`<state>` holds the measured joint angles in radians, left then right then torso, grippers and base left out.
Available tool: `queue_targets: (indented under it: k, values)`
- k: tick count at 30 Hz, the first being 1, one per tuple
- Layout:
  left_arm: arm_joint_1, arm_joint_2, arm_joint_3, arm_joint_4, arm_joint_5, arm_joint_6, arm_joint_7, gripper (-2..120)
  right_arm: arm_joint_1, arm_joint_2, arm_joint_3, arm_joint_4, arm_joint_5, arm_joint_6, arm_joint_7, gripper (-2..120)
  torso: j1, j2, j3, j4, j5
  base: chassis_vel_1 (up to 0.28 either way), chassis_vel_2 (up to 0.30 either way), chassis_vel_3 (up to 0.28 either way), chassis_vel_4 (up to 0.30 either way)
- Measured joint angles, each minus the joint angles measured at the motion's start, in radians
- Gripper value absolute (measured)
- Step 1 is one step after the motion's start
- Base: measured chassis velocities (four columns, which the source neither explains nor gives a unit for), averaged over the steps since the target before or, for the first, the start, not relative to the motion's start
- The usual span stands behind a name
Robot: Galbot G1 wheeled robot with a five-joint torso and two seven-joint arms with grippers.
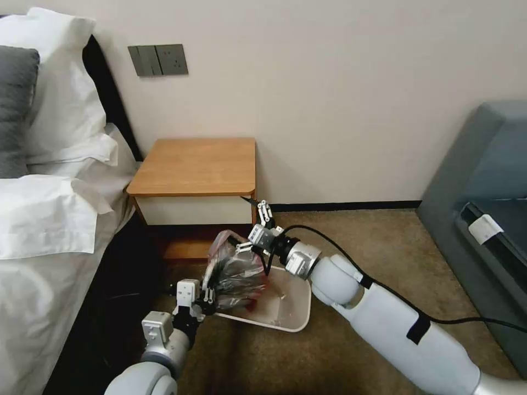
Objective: Pick up the garbage bag from the table and place it over the trash can.
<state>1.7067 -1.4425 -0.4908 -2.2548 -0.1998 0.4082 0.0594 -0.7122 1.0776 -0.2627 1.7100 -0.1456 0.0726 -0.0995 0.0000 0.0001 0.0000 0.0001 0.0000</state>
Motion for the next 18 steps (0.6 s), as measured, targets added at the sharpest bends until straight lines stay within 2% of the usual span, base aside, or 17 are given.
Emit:
queue_targets:
  k: [10, 18]
  values:
    - [-0.01, 0.002, -0.038, -0.026, -0.025, -0.009, 0.0, 7, 0.01, -0.035, 0.034, -0.058, 0.006, 0.004, 0.002, 100, 0.0, 0.0, 0.0, -0.0001, 0.0, 0.0, 0.0, 0.0, 0.0]
    - [-0.015, -0.005, -0.051, -0.034, -0.036, -0.011, -0.002, 7, -0.027, -0.113, 0.095, -0.041, 0.019, 0.009, 0.001, 100, 0.0, 0.0, 0.0, -0.0001, 0.0002, 0.0, 0.0, 0.0, 0.0]
